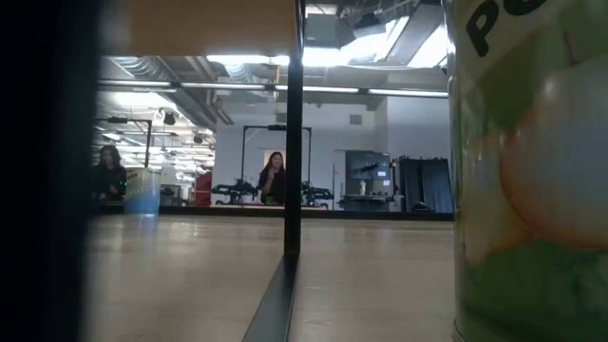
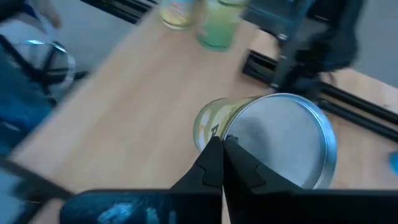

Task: Pick and place cans onto a shelf
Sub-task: Put the canned peaches on the shelf

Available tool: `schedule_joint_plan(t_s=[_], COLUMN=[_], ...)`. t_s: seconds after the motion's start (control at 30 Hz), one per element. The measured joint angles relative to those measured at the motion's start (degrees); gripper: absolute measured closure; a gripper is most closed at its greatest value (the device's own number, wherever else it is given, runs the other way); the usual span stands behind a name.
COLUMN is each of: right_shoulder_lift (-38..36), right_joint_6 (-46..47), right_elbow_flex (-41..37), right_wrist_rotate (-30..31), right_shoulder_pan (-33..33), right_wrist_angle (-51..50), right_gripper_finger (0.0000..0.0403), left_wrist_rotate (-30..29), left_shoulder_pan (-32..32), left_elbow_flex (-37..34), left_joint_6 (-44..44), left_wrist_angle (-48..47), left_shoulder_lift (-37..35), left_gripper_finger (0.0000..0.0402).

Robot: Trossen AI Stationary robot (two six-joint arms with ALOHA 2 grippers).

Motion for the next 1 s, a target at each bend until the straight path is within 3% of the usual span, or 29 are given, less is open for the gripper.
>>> schedule_joint_plan(t_s=[0.27,0.73,1.0], right_shoulder_lift=[-0.1,0.8,2.4], right_joint_6=[4.6,10.4,11.2], right_elbow_flex=[0.0,-1.3,-1.3], right_wrist_rotate=[-3.5,-3.5,-8.1], right_shoulder_pan=[2.9,3.3,3.4], right_wrist_angle=[-1.5,-7.4,-8.7], right_gripper_finger=[0.0403,0.0403,0.0403], left_wrist_rotate=[0.0,0.0,0.0], left_shoulder_pan=[-2.1,-3.5,-3.5], left_elbow_flex=[0.0,0.0,0.0], left_joint_6=[0.9,0.9,0.8], left_wrist_angle=[0.0,0.0,0.1], left_shoulder_lift=[0.0,0.0,0.0], left_gripper_finger=[0.0349,0.0349,0.0349])
